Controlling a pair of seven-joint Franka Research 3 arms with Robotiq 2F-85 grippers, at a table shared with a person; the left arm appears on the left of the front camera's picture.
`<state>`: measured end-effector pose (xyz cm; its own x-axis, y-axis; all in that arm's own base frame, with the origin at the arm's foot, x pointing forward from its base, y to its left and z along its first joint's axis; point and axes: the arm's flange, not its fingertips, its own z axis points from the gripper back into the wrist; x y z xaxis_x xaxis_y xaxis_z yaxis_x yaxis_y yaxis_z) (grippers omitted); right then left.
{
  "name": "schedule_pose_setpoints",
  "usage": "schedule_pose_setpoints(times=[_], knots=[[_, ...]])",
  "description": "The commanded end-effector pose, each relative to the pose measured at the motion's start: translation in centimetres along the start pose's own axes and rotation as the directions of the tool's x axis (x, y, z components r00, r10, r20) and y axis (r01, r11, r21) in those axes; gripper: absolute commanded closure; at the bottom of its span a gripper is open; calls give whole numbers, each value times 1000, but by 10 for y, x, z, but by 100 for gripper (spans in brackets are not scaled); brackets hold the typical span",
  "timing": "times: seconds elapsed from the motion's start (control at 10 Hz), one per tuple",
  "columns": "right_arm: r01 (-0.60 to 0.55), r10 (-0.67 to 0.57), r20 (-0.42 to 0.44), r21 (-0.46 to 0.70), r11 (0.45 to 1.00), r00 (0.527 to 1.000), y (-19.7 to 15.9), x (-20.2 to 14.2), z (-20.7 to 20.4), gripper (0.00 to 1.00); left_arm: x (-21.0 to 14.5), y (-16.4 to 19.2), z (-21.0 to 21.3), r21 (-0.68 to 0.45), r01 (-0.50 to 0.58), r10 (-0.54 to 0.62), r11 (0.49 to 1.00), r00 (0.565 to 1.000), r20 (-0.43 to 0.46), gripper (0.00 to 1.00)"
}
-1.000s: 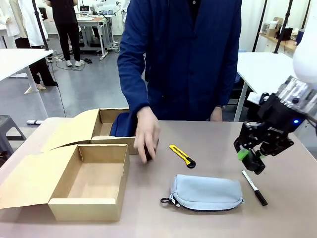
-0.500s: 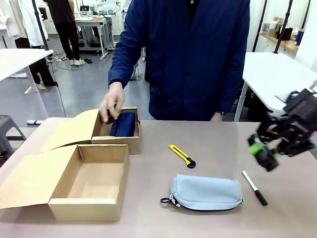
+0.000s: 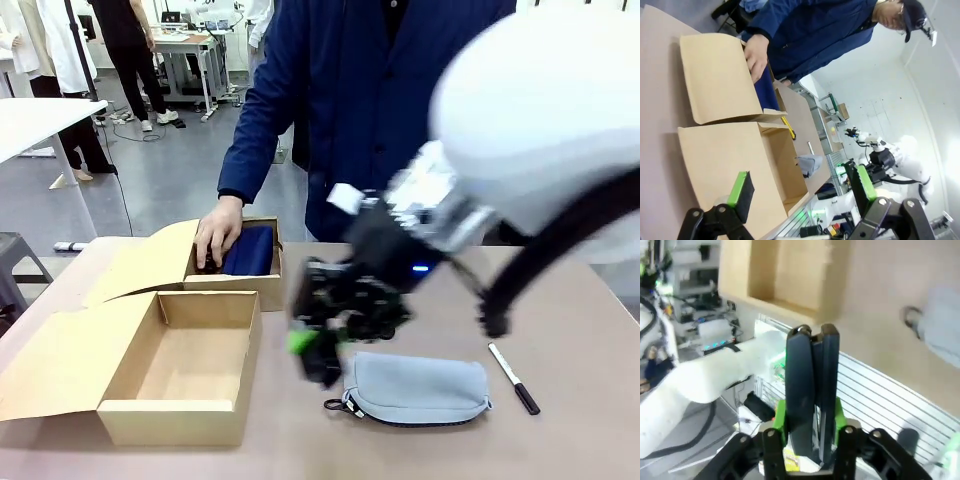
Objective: Place items inside the box.
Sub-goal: Pick up a Pencil pouch or Stapler and place it inside the Mailer Box closest to the robot.
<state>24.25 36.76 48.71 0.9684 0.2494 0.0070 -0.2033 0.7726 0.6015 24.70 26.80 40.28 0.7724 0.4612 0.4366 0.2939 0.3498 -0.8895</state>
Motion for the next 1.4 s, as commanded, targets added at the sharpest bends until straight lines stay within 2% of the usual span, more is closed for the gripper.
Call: schedule_pose_setpoints(times=[0.0,0.1,0.2,0.3,0.5,0.6,0.7,0.8,0.9,1.0,1.1,1.2,1.3], knots=[[-4,3,14,79,997,1000,16,39,-43,59,1,-1,0,-21,25,-25,999,1000,19,0],[47,-48,16,63,997,999,20,47,-67,59,1,-1,0,-21,25,-25,999,1000,19,0],[66,-67,63,6,998,996,6,54,-65,59,1,-1,0,-21,25,-25,999,1000,19,0],[15,-15,-2,41,999,1000,21,29,-48,59,1,-1,0,-21,25,-25,999,1000,19,0],[15,-15,-2,41,999,1000,21,29,-48,59,1,-1,0,-21,25,-25,999,1000,19,0],[36,-36,6,34,999,999,11,44,-65,59,1,-1,0,-21,25,-25,999,1000,19,0],[21,-24,60,52,998,998,26,56,-76,59,1,-1,0,-21,25,-25,999,1000,19,0],[12,-13,82,6,1000,997,47,73,-91,59,1,-1,0,-21,25,-25,999,1000,19,0],[-55,56,28,-31,998,998,65,89,-104,59,1,-1,0,-21,25,-25,999,1000,19,0],[-73,72,-13,-81,994,997,79,101,-118,59,1,-1,0,-21,25,-25,999,1000,19,0],[-47,47,3,-135,990,999,88,111,-133,59,1,-1,0,-21,25,-25,999,1000,19,0],[-18,21,17,-140,990,1000,96,123,-153,59,1,-1,0,-21,25,-25,999,1000,19,0],[-44,40,-26,-149,988,999,101,128,-164,59,1,-1,0,-21,25,-25,999,1000,19,0]])
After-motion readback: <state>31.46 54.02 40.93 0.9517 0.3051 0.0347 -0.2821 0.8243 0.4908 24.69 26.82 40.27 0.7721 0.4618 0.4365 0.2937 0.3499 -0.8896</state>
